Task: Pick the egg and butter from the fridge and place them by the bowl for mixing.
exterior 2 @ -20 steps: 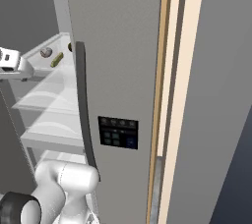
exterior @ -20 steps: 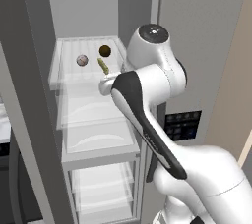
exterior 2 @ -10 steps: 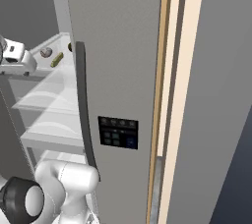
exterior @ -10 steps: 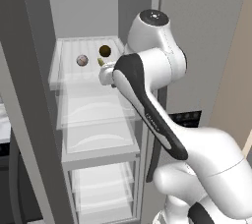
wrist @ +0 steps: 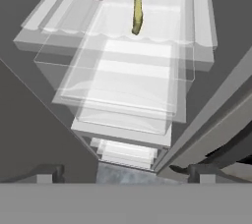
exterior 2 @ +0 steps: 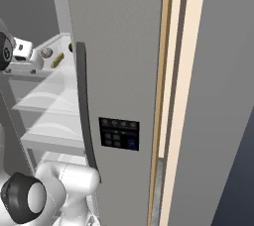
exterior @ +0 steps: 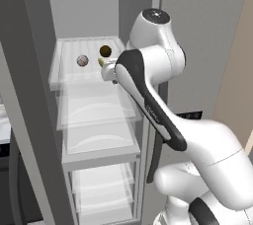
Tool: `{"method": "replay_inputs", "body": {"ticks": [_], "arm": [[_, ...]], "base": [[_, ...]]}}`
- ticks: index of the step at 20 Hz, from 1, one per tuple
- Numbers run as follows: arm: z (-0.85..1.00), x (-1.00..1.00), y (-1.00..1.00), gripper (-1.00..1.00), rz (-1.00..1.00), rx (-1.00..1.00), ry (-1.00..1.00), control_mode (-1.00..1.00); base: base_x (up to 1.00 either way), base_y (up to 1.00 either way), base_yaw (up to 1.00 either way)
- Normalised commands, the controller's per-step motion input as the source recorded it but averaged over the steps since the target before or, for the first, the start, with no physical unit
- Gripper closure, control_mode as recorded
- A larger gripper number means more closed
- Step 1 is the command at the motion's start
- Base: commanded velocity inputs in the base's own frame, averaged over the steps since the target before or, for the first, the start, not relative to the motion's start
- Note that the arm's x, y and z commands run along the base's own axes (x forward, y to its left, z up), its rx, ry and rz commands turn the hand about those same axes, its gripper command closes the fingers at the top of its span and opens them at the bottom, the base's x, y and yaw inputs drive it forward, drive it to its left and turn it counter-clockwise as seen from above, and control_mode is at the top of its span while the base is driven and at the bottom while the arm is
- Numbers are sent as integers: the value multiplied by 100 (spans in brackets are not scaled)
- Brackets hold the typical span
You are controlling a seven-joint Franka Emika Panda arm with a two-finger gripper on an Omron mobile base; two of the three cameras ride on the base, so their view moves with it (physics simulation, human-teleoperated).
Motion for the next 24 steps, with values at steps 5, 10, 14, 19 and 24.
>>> {"method": "replay_inputs", "body": {"ticks": [5,10,14,19,24], "arm": [[0,48,0,-100,0,0,0,-100],[0,50,0,-100,-1,0,3,-100],[0,37,5,-100,-9,0,2,-100],[-2,33,11,-100,-10,0,2,-100],[-3,28,5,-100,-9,0,2,-100]], "base": [[0,0,0],[0,0,0],[0,0,0],[0,0,0],[0,0,0]]}}
